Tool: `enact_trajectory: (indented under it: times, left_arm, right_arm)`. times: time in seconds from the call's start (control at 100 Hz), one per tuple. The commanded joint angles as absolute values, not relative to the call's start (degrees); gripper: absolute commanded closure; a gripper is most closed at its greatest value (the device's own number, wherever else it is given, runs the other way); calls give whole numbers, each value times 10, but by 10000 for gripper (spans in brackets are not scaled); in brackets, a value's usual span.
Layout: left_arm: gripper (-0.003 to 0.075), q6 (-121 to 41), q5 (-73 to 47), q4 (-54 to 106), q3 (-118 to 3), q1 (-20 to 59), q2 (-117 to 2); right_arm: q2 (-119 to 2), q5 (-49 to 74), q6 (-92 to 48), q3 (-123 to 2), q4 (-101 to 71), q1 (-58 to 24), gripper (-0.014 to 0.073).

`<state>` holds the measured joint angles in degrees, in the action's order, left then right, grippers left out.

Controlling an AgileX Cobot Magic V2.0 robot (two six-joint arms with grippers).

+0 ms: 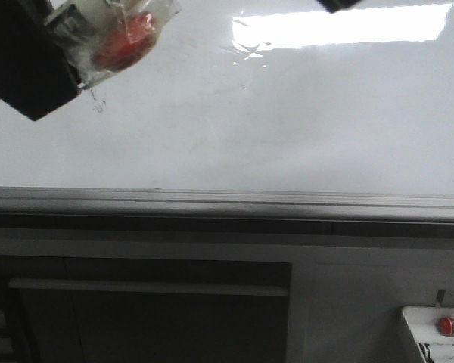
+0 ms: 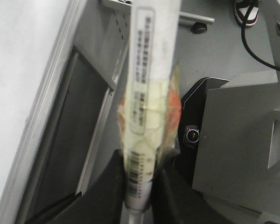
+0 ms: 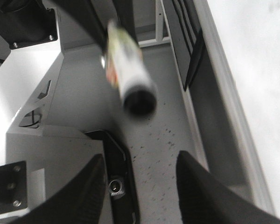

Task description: Write number 2 on whiteboard

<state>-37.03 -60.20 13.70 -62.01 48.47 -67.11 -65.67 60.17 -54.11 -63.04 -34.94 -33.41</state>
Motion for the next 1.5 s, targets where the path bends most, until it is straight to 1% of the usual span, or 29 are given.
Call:
enact_trajectory:
  times: [0.0, 0.16, 0.39, 0.64, 0.98, 1.05, 1.24, 1.31, 1.39, 1.46, 1.49]
  left_arm:
    - [739, -373, -572, 150, -640, 499, -664]
    - [739, -376, -558, 150, -640, 503, -664]
    - [739, -422, -554, 148, -640, 503, -664]
    - [739, -439, -534, 147, -640, 503, -664]
    - [739, -448, -534, 147, -640, 503, -664]
    - [739, -448, -534, 147, -640, 503, -664]
    - [739, -448, -534, 147, -640, 503, -664]
    - [739, -448, -533, 147, -640, 503, -664]
    - [736, -447, -525, 147, -640, 503, -664]
    - [697, -444, -518, 147, -640, 503, -664]
    - [652, -442, -515, 147, -640, 502, -664]
  right_arm:
    - [-665, 552, -549, -663, -357, -362, 284]
    - [-696, 537, -554, -683, -357, -390, 284]
    - [-711, 534, -559, -697, -357, -398, 286]
    - [-711, 540, -572, -697, -358, -405, 368]
    - [-711, 540, -572, -697, -364, -406, 376]
    - [-711, 540, -572, -697, -364, -406, 408]
    - [-711, 544, -572, -697, -364, -406, 552]
    - [-711, 545, -572, -697, -364, -406, 585]
    - [-711, 546, -572, -697, -364, -406, 601]
    - [-711, 546, -572, -697, -364, -406, 606]
    - [-711, 546, -572, -697, -364, -406, 606]
